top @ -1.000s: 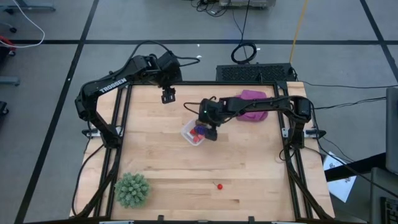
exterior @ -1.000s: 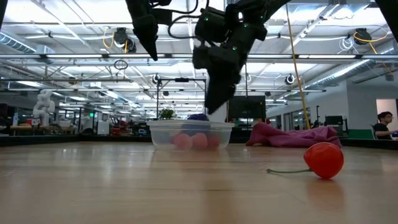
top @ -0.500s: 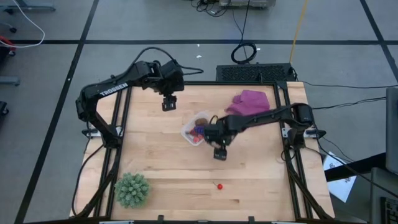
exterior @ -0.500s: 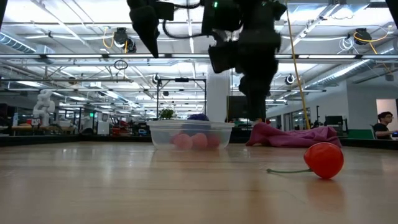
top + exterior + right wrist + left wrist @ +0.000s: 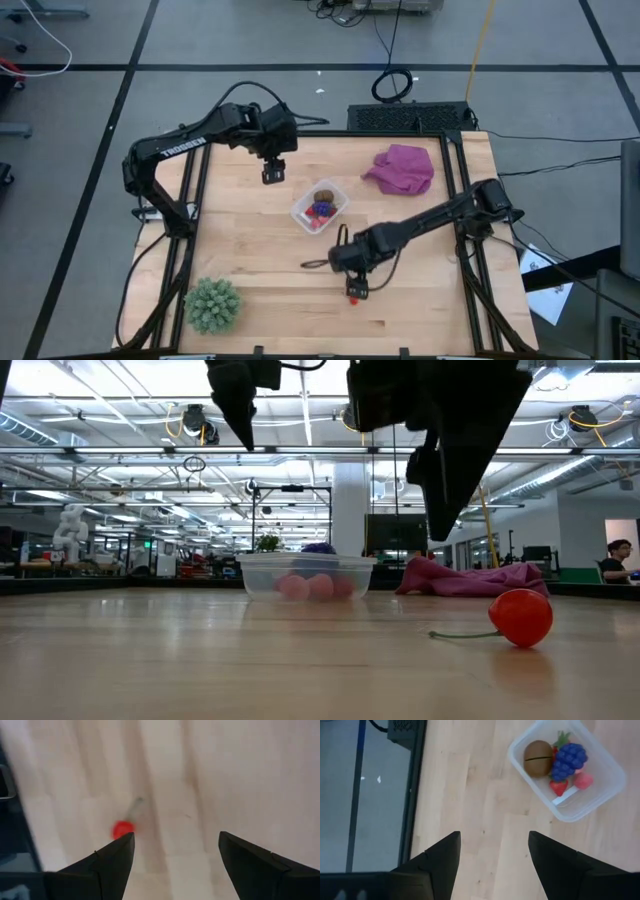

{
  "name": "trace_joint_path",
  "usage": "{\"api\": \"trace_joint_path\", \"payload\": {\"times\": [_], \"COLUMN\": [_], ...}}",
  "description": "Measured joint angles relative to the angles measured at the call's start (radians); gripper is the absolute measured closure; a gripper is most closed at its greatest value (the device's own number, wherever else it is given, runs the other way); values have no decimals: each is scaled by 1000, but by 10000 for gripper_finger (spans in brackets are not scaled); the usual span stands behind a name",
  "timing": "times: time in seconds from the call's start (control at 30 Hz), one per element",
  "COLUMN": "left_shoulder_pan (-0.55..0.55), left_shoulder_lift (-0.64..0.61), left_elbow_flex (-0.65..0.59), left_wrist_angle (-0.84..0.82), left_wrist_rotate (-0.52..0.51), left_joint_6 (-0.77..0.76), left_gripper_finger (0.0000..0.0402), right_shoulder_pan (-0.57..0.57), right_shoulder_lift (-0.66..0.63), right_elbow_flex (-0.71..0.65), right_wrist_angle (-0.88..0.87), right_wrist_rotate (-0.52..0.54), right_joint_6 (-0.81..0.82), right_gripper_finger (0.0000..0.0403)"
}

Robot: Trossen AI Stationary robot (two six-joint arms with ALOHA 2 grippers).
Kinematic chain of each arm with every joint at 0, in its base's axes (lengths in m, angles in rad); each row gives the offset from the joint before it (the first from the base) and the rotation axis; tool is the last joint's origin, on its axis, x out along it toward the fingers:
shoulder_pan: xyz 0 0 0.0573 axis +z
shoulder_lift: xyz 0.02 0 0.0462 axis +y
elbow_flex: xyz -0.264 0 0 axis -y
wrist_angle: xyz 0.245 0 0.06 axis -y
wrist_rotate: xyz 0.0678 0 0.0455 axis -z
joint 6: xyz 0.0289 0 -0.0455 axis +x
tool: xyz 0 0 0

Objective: Pick and placing Produce into tupperware
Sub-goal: Put the cherry into the transparent bin

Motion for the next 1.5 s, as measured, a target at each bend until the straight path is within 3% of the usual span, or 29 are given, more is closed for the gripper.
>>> {"api": "trace_joint_path", "payload": {"times": [0.37, 0.67, 1.5], "left_shoulder_pan": [-75, -104, -104], "left_shoulder_lift": [0, 0, 0], "left_elbow_flex": [0, 0, 0], "left_wrist_angle": [1, 5, 11], "left_wrist_rotate": [0, -8, -9], "left_joint_6": [-56, -46, -45], "left_gripper_finger": [163, 163, 163], "right_shoulder_pan": [102, 93, 121], "right_shoulder_lift": [0, 0, 60], "right_elbow_flex": [-30, -133, -137], "right_wrist_angle": [113, 221, 285], "right_wrist_rotate": [82, 75, -5], "right_joint_6": [69, 112, 183], "right_gripper_finger": [122, 122, 122]}}
